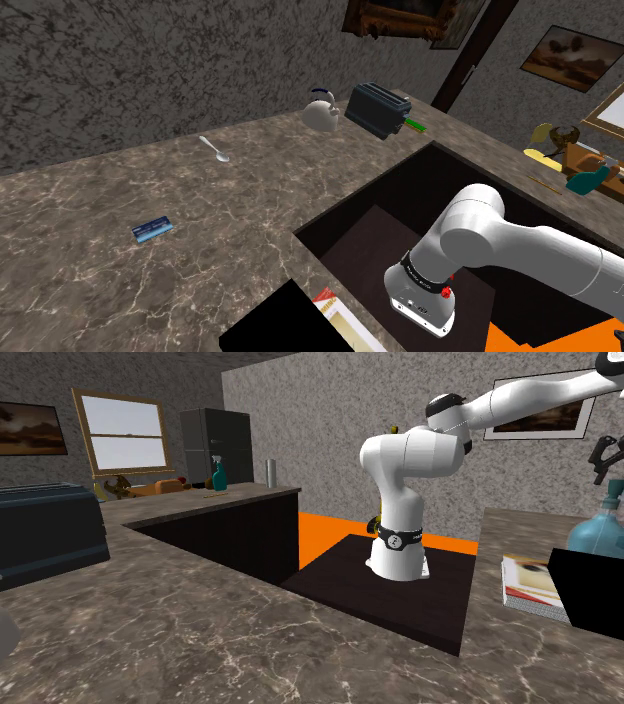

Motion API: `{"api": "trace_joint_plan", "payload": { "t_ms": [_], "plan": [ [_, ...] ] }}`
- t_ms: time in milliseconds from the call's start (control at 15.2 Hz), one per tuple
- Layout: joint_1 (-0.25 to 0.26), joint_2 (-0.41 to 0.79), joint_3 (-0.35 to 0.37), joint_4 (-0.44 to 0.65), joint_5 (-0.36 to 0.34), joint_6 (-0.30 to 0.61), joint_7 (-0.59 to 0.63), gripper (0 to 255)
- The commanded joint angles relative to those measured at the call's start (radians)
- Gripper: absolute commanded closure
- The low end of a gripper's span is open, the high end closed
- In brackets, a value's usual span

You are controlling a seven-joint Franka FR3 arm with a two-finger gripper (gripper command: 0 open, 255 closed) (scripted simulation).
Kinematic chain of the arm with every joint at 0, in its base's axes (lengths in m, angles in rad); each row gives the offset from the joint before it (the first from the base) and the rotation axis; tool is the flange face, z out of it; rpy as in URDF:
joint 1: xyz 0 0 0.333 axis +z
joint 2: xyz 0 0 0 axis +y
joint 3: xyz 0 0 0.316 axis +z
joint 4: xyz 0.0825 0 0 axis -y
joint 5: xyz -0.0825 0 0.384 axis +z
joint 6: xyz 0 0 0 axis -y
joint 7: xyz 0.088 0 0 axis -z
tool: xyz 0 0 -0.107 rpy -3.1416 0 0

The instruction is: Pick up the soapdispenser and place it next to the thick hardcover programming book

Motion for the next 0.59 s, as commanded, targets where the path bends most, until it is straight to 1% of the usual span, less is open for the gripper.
{"api": "trace_joint_plan", "payload": {
  "t_ms": [0,132,396,528],
  "plan": [
    [0.0,0.0,0.0,0.0,0.0,0.0,0.0,0],
    [0.0,0.0,0.0,0.0,0.0,0.0,0.0,0],
    [-0.047,0.065,-0.064,0.11,-0.063,-0.06,0.015,0],
    [-0.047,0.065,-0.064,0.11,-0.063,-0.059,0.015,0]
  ]
}}
